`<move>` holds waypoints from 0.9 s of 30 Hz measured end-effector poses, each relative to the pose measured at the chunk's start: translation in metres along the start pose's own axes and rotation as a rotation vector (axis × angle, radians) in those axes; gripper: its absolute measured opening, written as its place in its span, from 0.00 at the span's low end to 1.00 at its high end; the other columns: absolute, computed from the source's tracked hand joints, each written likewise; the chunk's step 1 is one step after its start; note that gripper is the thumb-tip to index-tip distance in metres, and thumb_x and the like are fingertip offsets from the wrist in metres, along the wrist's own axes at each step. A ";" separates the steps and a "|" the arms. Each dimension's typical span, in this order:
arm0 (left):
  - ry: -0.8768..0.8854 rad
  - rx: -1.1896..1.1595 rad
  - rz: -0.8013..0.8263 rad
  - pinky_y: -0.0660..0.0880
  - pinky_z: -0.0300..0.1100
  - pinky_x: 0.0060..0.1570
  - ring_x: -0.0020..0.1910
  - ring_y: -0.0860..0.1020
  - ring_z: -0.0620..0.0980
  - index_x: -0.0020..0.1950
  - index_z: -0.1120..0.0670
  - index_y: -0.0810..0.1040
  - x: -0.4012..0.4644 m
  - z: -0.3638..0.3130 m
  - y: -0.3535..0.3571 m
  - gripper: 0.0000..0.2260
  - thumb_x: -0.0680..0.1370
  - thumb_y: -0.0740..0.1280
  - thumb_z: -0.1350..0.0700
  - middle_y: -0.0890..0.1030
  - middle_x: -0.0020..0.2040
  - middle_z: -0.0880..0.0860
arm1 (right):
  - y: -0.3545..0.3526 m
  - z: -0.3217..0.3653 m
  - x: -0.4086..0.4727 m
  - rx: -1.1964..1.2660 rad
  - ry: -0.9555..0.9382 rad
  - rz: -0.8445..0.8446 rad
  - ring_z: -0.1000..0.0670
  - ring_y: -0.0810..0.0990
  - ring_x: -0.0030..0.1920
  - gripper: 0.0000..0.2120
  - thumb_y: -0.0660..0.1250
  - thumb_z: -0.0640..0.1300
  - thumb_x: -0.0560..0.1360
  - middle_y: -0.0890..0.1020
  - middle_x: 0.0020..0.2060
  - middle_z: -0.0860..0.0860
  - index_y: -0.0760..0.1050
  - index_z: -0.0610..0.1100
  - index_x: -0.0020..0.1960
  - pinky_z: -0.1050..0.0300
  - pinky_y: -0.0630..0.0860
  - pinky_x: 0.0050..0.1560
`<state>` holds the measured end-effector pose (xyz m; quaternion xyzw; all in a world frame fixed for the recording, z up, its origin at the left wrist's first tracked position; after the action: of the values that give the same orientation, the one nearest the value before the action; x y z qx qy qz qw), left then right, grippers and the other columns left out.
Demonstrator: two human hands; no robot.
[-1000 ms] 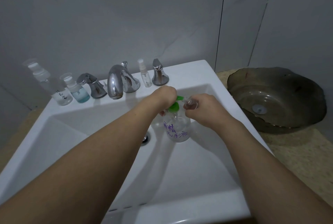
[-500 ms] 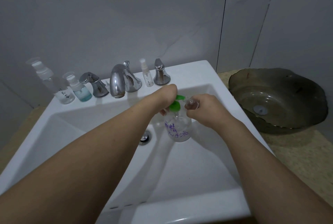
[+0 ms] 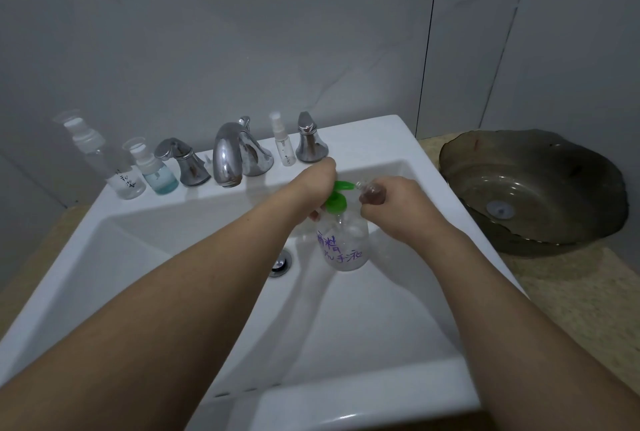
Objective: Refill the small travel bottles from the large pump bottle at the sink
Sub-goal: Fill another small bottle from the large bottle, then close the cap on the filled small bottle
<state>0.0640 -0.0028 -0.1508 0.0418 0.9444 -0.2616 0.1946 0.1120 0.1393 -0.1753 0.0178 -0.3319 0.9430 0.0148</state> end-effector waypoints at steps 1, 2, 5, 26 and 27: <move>0.005 -0.034 -0.026 0.76 0.50 0.49 0.44 0.77 0.59 0.45 0.57 0.73 -0.001 0.002 -0.001 0.19 0.80 0.48 0.46 0.78 0.46 0.60 | -0.001 0.000 -0.001 0.008 0.005 -0.024 0.47 0.78 0.40 0.03 0.67 0.39 0.70 0.80 0.38 0.49 0.78 0.44 0.43 0.59 0.72 0.36; 0.008 -0.053 -0.052 0.77 0.50 0.50 0.45 0.77 0.59 0.44 0.56 0.73 -0.003 0.003 -0.002 0.20 0.81 0.48 0.45 0.79 0.46 0.60 | -0.002 0.001 -0.003 0.025 0.013 -0.049 0.47 0.78 0.41 0.04 0.67 0.39 0.70 0.81 0.40 0.49 0.78 0.44 0.44 0.59 0.72 0.37; 0.024 -0.056 -0.083 0.77 0.53 0.55 0.51 0.79 0.61 0.43 0.56 0.74 -0.010 0.009 -0.009 0.23 0.80 0.47 0.43 0.81 0.50 0.61 | -0.005 0.004 -0.010 0.089 0.042 -0.135 0.51 0.77 0.39 0.05 0.66 0.40 0.71 0.80 0.40 0.50 0.79 0.44 0.46 0.63 0.70 0.34; -0.020 0.280 0.068 0.63 0.38 0.31 0.41 0.76 0.50 0.74 0.57 0.65 -0.148 0.045 -0.110 0.25 0.84 0.46 0.44 0.75 0.64 0.55 | 0.042 0.102 -0.099 0.601 -0.084 -0.205 0.48 0.83 0.42 0.05 0.67 0.47 0.76 0.82 0.41 0.51 0.75 0.46 0.48 0.43 0.80 0.52; -0.025 0.275 0.059 0.63 0.39 0.31 0.41 0.76 0.50 0.74 0.57 0.65 -0.151 0.047 -0.116 0.25 0.84 0.46 0.44 0.75 0.63 0.55 | 0.044 0.106 -0.101 0.607 -0.087 -0.199 0.48 0.83 0.41 0.06 0.67 0.47 0.76 0.82 0.41 0.50 0.75 0.45 0.49 0.44 0.80 0.52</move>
<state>0.1980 -0.1225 -0.0735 0.0927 0.8955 -0.3832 0.2064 0.2140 0.0368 -0.1247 0.0940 -0.0324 0.9912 0.0869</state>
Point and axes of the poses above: each hand's wrist, its own x-axis towards the middle knuckle, its own y-axis out of the palm, z = x × y, the point moved 1 cm from there along x, towards the middle knuckle
